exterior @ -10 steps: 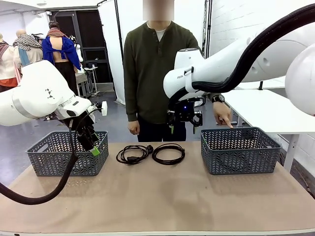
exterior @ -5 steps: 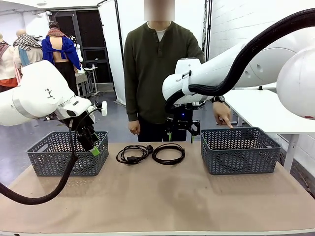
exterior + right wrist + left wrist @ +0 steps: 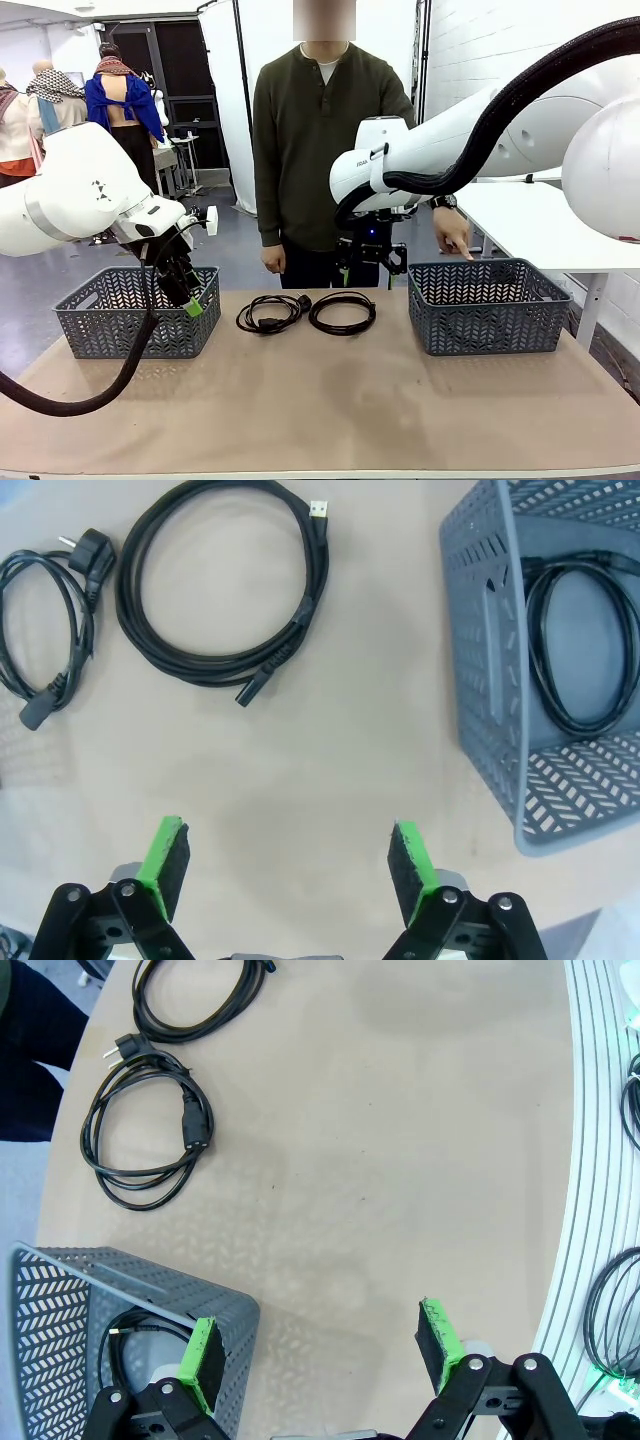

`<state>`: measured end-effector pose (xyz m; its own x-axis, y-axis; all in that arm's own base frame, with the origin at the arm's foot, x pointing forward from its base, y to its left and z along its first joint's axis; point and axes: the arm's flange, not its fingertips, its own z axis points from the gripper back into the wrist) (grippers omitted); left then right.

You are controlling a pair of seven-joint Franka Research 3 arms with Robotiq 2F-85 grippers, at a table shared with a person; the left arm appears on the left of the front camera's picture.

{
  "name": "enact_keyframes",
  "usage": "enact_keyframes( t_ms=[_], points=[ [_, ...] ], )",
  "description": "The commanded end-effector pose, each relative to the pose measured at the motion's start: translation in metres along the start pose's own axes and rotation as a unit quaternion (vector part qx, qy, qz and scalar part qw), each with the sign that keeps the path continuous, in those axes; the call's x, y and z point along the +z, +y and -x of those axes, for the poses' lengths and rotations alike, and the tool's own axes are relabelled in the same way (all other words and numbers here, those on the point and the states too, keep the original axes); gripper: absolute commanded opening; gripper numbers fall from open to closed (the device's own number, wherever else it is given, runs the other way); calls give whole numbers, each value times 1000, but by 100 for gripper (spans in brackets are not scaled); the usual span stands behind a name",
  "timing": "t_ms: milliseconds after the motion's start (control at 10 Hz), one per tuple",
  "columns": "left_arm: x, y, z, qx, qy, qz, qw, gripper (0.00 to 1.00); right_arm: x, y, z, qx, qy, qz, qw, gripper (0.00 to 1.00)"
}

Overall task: Organize the cables according to human instructions.
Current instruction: Pick up a bundle of cables and place it in the basket indicated by the human.

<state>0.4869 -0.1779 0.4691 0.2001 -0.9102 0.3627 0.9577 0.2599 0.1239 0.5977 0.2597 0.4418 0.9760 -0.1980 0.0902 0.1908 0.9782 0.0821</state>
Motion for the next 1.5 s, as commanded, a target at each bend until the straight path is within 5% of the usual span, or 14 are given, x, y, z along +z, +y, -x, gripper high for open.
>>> enact_keyframes(
  t_ms=[0, 300, 800, 1400],
  points=[
    [1, 0, -1, 1, 0, 0, 1000, 100, 0, 0, -1, 4, -8, 3, 1000, 100],
    [1, 0, -1, 1, 0, 0, 1000, 100, -7, 23, -10, -51, 21, 34, 998, 100],
    [1, 0, -1, 1, 0, 0, 1000, 100, -45, 36, -28, -177, -12, 29, 984, 100],
    [1, 0, -1, 1, 0, 0, 1000, 100, -89, 29, -31, -206, -57, 27, 977, 100]
  ],
)
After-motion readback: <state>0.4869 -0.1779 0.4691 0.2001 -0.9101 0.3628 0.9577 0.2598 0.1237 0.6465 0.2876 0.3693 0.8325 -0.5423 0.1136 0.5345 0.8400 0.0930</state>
